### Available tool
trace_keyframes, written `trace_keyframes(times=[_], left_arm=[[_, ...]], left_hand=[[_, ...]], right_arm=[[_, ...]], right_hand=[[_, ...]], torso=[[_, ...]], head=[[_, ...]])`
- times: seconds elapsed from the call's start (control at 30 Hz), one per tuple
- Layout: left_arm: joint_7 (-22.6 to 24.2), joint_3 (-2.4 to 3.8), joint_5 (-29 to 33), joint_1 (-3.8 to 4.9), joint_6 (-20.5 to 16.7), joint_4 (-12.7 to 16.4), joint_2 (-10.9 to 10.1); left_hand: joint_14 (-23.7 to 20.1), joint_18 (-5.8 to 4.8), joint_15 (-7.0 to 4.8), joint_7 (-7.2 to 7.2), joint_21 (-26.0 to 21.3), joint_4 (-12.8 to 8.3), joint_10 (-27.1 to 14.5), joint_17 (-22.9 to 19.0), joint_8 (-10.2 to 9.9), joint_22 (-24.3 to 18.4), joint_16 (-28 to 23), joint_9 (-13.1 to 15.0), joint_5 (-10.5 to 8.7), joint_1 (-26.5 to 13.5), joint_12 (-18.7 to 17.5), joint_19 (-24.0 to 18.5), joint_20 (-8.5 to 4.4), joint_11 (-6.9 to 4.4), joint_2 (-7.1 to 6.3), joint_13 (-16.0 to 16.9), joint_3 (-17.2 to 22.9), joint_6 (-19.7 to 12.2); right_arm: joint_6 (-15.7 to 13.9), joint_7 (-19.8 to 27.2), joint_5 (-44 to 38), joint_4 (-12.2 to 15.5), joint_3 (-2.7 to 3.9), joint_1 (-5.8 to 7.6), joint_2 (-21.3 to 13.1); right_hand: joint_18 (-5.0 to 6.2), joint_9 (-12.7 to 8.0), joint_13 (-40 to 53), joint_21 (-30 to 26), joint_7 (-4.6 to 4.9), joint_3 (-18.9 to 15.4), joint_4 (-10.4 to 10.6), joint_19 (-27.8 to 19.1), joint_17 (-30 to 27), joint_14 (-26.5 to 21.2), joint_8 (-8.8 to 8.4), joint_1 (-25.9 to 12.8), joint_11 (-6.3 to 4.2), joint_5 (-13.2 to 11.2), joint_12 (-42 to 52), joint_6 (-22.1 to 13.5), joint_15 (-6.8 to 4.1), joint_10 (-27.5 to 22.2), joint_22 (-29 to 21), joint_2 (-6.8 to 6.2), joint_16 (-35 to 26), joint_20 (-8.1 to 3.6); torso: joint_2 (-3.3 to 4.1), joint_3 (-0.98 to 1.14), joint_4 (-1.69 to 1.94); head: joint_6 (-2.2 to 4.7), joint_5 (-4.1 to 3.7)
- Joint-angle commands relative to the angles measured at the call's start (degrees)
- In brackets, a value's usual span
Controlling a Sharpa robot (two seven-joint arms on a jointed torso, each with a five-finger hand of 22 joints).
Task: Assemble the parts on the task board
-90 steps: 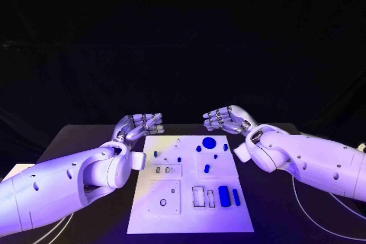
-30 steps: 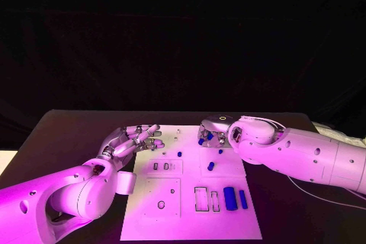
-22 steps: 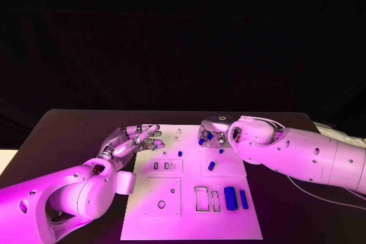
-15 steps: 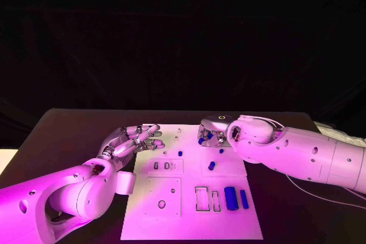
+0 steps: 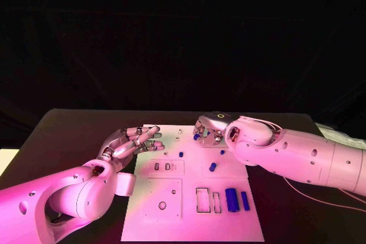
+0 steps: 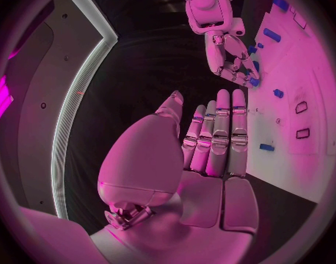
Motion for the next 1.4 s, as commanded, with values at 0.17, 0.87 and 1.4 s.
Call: trace_keyframes(times=[0.17,0.87,1.4], left_arm=[[0.09,0.05,0.10,0.09,1.30,0.08,-0.02],[-0.08,0.06,0.13,0.55,1.58,0.64,-0.09],[-0.30,0.06,0.13,0.62,1.84,0.58,0.06]], left_hand=[[0.03,0.61,0.32,0.29,-0.25,-0.29,-0.25,0.10,-0.24,-0.09,-0.32,-0.06,-0.29,-0.26,-0.22,-0.01,0.22,0.05,0.18,-0.08,0.08,-0.16],[0.03,0.61,0.33,0.30,-0.27,-0.36,-0.28,0.14,-0.27,-0.10,-0.36,-0.06,-0.29,-0.20,-0.26,-0.01,0.23,0.07,0.22,-0.07,0.10,-0.19],[0.02,0.61,0.34,0.32,-0.31,-0.47,-0.30,0.22,-0.31,-0.13,-0.43,-0.04,-0.29,-0.12,-0.31,0.00,0.24,0.08,0.27,-0.06,0.12,-0.21]], right_arm=[[-5.04,-2.26,0.37,-1.45,0.08,0.40,1.90],[-3.33,-1.32,0.95,-9.12,0.06,0.64,9.32],[-1.90,-1.85,0.86,-11.04,0.05,0.65,10.96]], right_hand=[[-0.96,0.64,-0.01,0.44,0.11,0.48,0.47,0.22,-0.23,2.47,-0.15,-0.36,0.23,0.28,-0.33,0.16,-0.26,0.11,0.16,0.35,0.12,-0.03],[-0.97,0.63,-0.04,0.99,0.39,0.58,1.42,-0.14,0.27,2.36,-0.62,-1.39,0.56,0.25,-0.37,-0.33,0.01,-0.66,0.59,-0.52,0.62,0.25],[-0.93,0.60,-0.04,1.04,0.48,0.47,1.70,-0.34,0.42,2.33,-0.72,-1.72,0.63,0.36,-0.37,-0.57,0.07,-0.90,0.53,-0.94,0.78,0.33]], torso=[[0.23,-0.06,0.21],[0.74,-0.27,0.69],[0.89,-0.28,0.87]], head=[[0.33,0.24],[0.27,0.05],[0.21,-0.11]])
